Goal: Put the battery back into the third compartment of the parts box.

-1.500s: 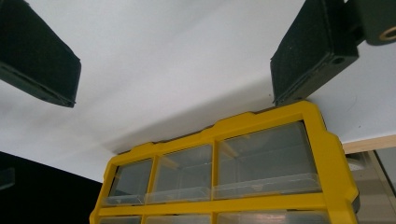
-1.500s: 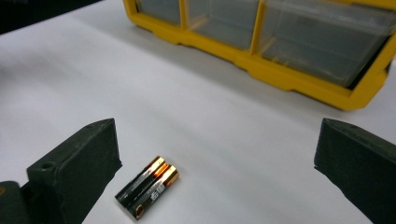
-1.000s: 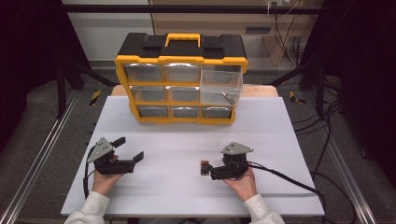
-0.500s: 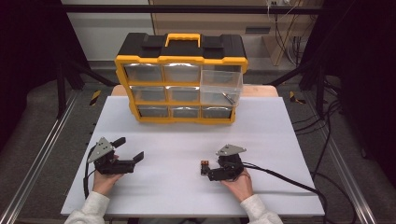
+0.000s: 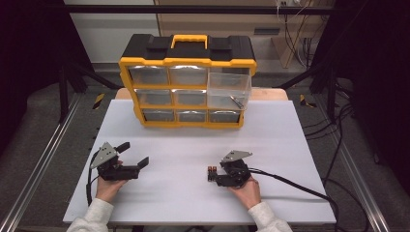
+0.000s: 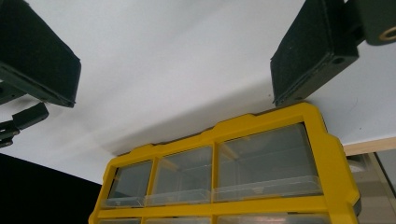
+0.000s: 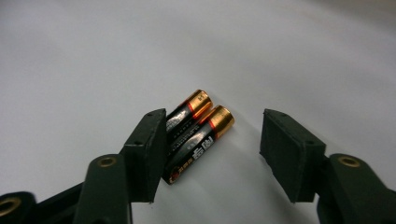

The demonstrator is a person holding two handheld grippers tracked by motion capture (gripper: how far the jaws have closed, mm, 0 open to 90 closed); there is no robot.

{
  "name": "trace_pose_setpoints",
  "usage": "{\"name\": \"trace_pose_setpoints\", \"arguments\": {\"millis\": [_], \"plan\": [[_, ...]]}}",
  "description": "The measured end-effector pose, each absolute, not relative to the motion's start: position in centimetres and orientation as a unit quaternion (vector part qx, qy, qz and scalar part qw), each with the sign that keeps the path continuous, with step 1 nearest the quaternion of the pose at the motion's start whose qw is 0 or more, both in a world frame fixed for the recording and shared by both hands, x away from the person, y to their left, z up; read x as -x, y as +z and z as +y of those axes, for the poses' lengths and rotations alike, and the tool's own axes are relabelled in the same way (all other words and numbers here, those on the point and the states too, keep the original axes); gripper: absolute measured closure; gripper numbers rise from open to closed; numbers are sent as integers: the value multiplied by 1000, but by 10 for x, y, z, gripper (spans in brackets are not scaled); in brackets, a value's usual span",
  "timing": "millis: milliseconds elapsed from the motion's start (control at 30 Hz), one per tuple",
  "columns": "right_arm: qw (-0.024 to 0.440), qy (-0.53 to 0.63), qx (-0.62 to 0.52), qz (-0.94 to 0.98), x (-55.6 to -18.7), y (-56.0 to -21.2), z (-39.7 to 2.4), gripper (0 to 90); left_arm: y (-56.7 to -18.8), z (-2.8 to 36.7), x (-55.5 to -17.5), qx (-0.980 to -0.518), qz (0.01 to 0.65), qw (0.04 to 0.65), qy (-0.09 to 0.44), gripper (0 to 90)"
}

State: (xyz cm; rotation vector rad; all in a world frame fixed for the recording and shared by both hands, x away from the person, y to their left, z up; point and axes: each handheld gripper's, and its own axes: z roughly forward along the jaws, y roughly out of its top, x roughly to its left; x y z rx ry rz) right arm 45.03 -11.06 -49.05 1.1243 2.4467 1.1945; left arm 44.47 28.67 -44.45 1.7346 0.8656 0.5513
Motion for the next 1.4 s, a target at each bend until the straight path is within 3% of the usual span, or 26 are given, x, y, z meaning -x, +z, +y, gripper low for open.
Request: {"name": "trace_pose_setpoints", "arguments": {"millis": [533,900,1400], "plan": [[89,386,-381,835,-451,-488,-112,664,-444,287,-444,-728,364,533,232,14],[83,377,-396,833,-451,-487,-113,764,-444,287,-444,-728,363,533,232,14],[78,384,-399,829,-454,-479,-117,772,-443,287,-444,-728,363,534,232,15]]}}
